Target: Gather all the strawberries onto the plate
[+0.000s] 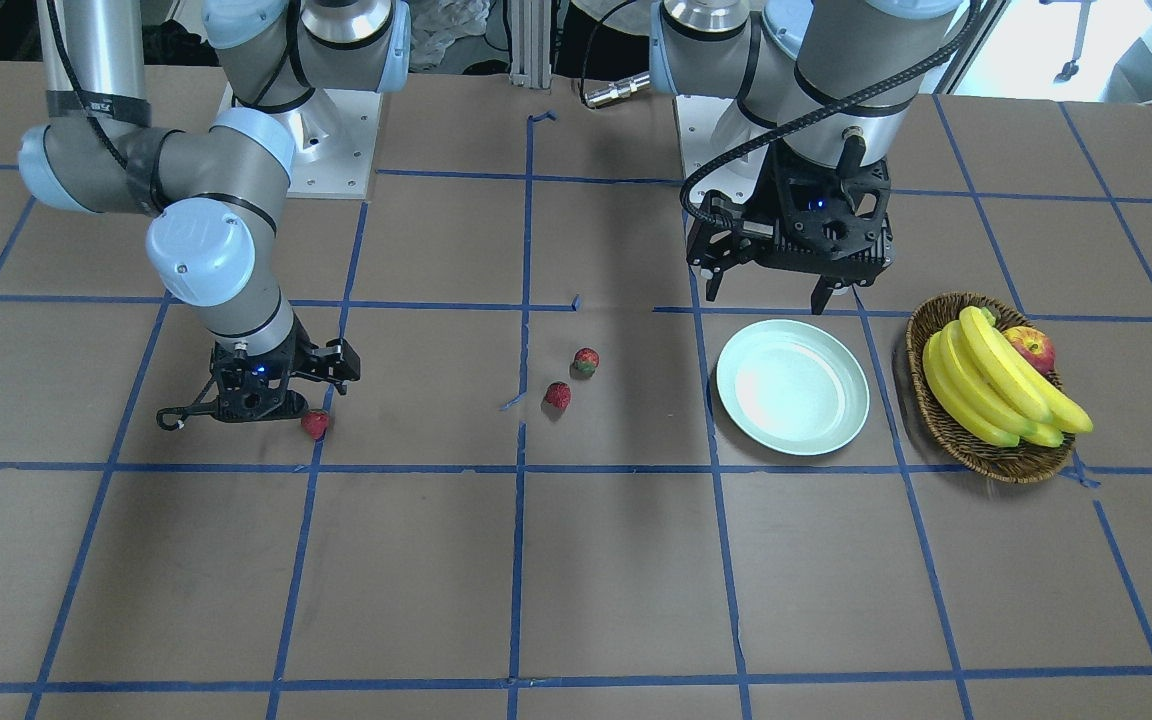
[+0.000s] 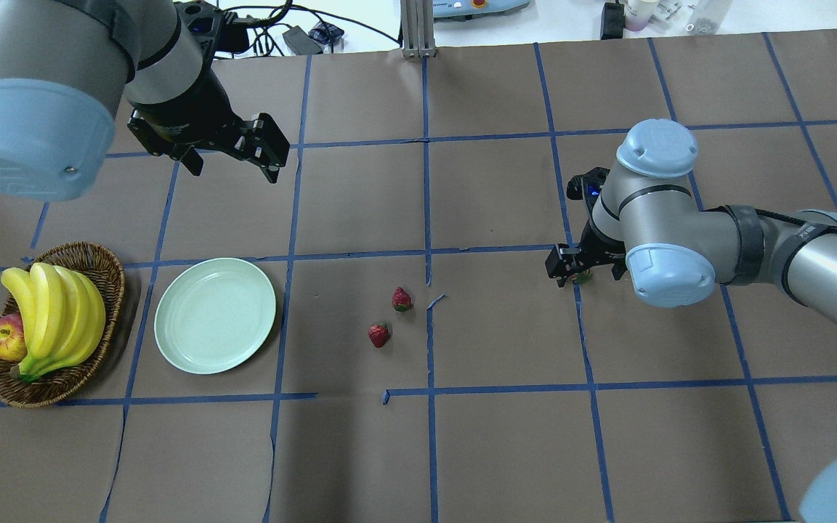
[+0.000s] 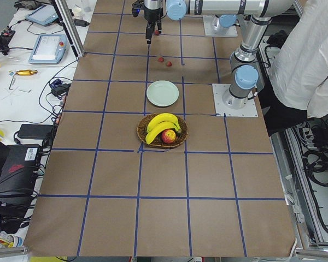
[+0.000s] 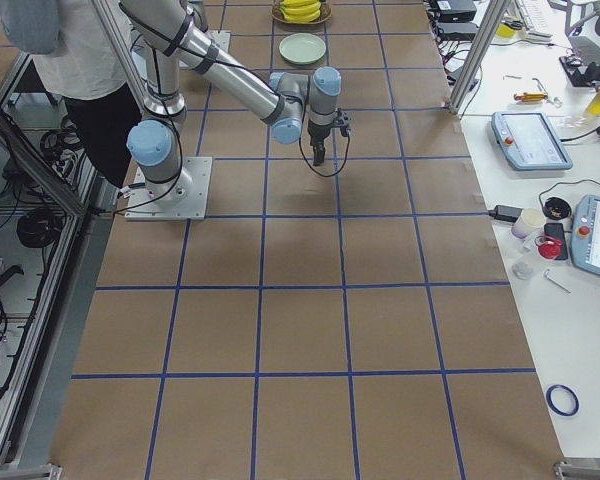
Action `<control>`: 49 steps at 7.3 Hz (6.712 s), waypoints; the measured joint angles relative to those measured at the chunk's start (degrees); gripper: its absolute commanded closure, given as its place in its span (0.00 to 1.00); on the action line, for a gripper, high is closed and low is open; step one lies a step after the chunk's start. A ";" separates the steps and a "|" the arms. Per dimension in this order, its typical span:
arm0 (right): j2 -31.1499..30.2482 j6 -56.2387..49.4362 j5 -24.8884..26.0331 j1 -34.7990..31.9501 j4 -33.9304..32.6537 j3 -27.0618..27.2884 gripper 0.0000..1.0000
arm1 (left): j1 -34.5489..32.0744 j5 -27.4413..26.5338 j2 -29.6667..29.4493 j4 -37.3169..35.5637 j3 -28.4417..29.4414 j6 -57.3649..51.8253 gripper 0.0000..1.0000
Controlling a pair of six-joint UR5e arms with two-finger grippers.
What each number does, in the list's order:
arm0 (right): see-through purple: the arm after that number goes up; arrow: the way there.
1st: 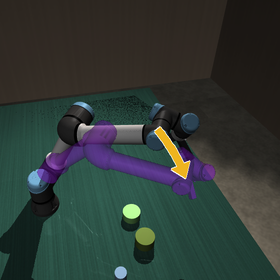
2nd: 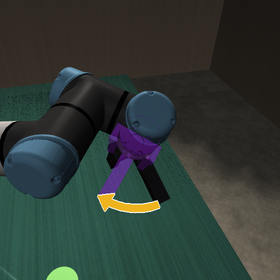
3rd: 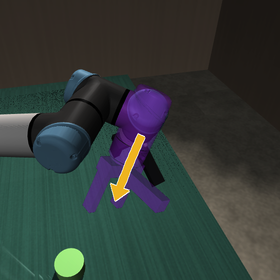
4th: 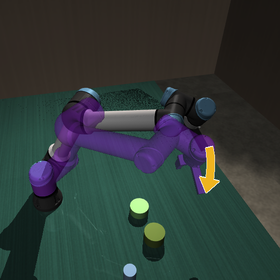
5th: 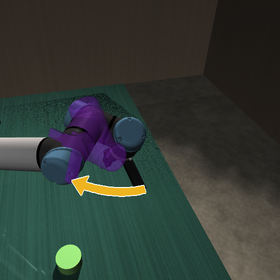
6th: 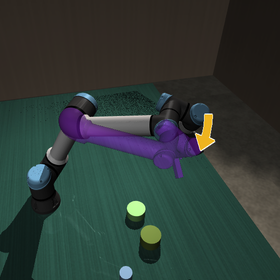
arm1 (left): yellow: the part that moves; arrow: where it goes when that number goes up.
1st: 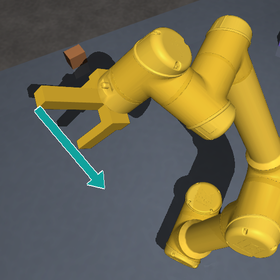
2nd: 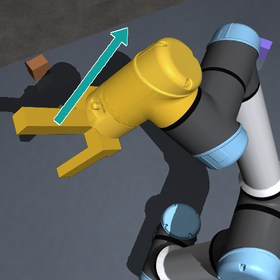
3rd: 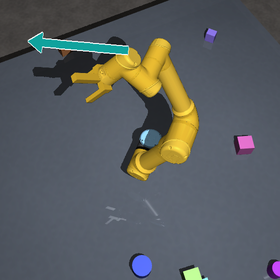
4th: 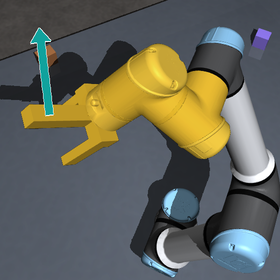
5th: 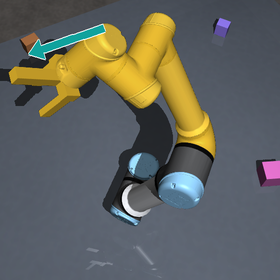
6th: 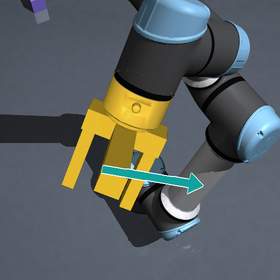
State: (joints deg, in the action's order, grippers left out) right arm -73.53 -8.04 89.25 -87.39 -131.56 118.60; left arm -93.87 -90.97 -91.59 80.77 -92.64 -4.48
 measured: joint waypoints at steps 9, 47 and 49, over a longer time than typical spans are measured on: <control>2.17 9.78 -0.34 -4.98 0.80 -8.18 1.00 | -0.03 0.02 0.30 0.00 -0.08 0.04 0.00; -12.96 9.26 2.22 -2.61 40.94 -31.62 0.00 | -7.40 3.08 -14.76 -26.86 -17.06 15.29 0.15; -12.83 9.23 2.17 -2.61 40.93 -31.59 0.00 | -9.22 2.32 -18.17 -29.11 -17.98 17.91 0.22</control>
State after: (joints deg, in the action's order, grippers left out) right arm -86.36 1.19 91.42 -90.00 -90.63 87.01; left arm -103.08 -88.65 -109.76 51.66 -110.62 13.43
